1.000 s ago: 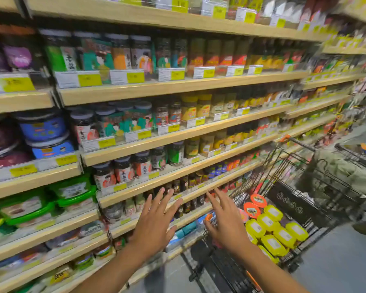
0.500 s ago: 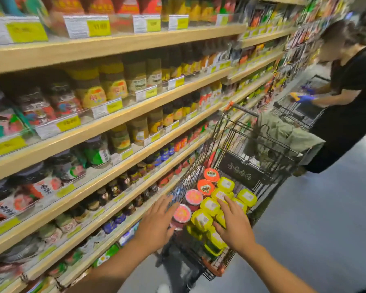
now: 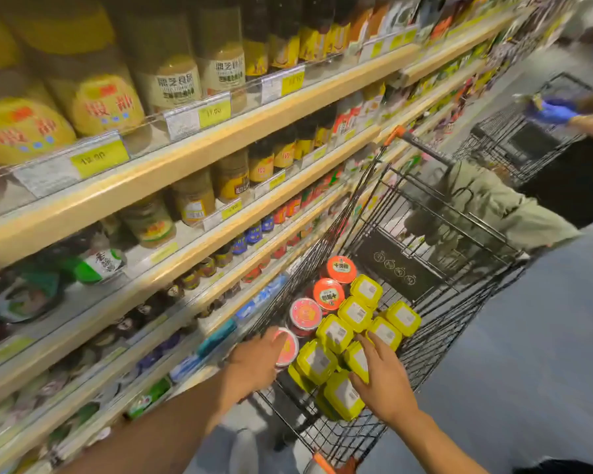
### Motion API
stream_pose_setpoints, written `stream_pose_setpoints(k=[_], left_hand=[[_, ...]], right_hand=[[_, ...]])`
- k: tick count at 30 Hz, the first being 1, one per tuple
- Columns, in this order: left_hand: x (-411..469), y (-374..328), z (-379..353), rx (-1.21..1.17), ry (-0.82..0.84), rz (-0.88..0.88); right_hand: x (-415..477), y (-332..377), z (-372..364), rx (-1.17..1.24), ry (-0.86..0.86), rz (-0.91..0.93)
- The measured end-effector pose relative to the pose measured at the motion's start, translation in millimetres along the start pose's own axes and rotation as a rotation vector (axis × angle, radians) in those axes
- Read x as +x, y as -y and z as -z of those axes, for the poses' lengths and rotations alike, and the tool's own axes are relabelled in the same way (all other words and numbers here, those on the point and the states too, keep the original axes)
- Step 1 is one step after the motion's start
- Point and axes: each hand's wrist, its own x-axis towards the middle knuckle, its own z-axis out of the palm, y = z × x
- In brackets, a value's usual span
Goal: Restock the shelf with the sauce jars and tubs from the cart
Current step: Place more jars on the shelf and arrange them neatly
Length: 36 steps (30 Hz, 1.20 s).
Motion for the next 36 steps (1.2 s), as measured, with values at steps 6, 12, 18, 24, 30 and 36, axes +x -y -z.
stream_pose_setpoints(k=[6,12,18,24,30,36], left_hand=[[45.9,-10.2,-17.5,-0.017,0.059,0.030],[88.5,-22.7,-35.2,-0.016,0.114,0.158],[145.7,-3.7,-103.7,0.016,0.016,0.185],[150.8,-20.6,-89.0,-0.126,0.074,0.282],[149.9,-11.0,-97.9,-0.152,0.139,0.324],[114.6,-22.7,-75.4,-0.162,0.107,0.377]], right_hand=[[35.1,-28.2,-23.7,0.005,0.121,0.024],[83.1,-54.7,-40.3,0.031,0.240,0.122],[115.5,-69.8,-40.9,0.112,0.229,0.224],[132.9,-93.4,-61.1,0.141,0.300,0.228],[153.1,-95.4,-71.4,0.139,0.383,0.258],[194.8,-67.1,-90.5,0.184,0.358,0.303]])
